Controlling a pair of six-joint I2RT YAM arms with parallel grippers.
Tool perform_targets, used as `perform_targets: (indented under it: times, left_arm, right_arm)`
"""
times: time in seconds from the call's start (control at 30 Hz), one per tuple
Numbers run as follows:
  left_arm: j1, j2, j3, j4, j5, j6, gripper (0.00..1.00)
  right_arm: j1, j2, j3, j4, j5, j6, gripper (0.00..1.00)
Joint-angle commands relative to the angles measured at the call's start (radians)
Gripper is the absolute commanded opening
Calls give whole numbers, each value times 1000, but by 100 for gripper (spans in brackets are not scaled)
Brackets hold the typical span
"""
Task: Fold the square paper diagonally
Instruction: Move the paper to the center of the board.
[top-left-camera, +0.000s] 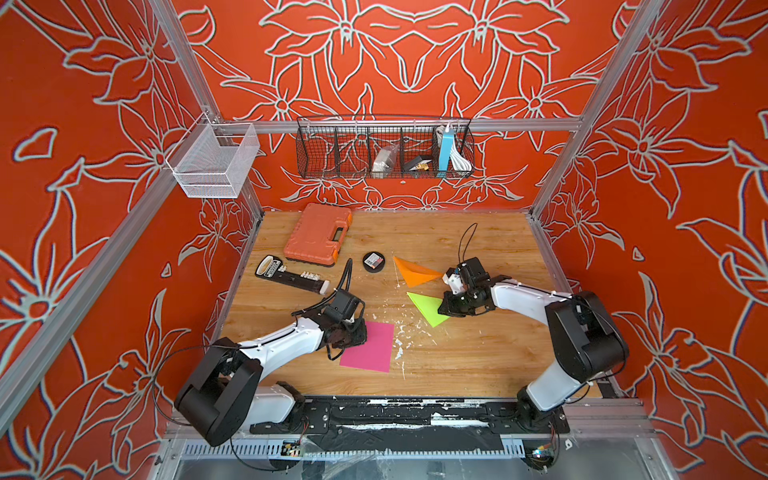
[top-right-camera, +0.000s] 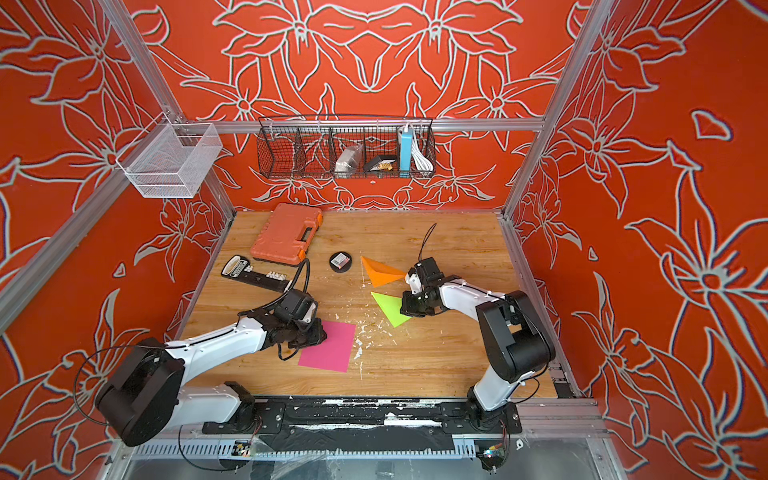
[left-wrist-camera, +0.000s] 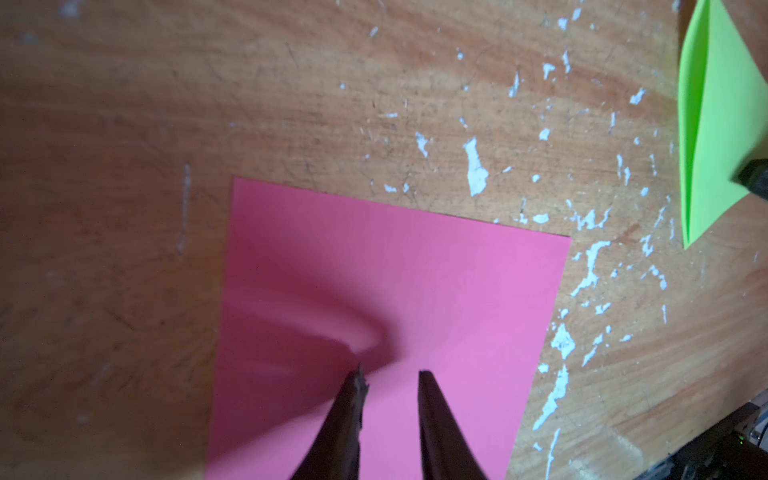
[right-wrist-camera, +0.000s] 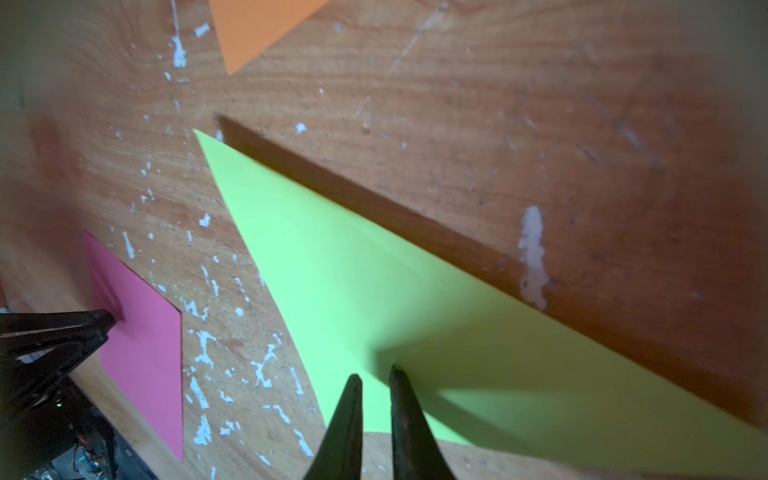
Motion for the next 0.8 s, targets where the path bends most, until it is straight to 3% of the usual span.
perform_targets:
  times: [0.0,0.1,0.6,0.77]
  left_arm:
    - [-9,21,1,29,25,13,26]
    - [-17,36,0,39,43,26,27]
    - [-68,184,42,161,47,8,25]
    - [-82,281,129,193,59,2,24]
  right_arm:
    - [5,18,-13,18,77,19,10]
    - [-1,55,11,-1,148,38,0]
    - [-170,304,292,-81,215,64,0]
    - [-195,268,372,-127,182,28,0]
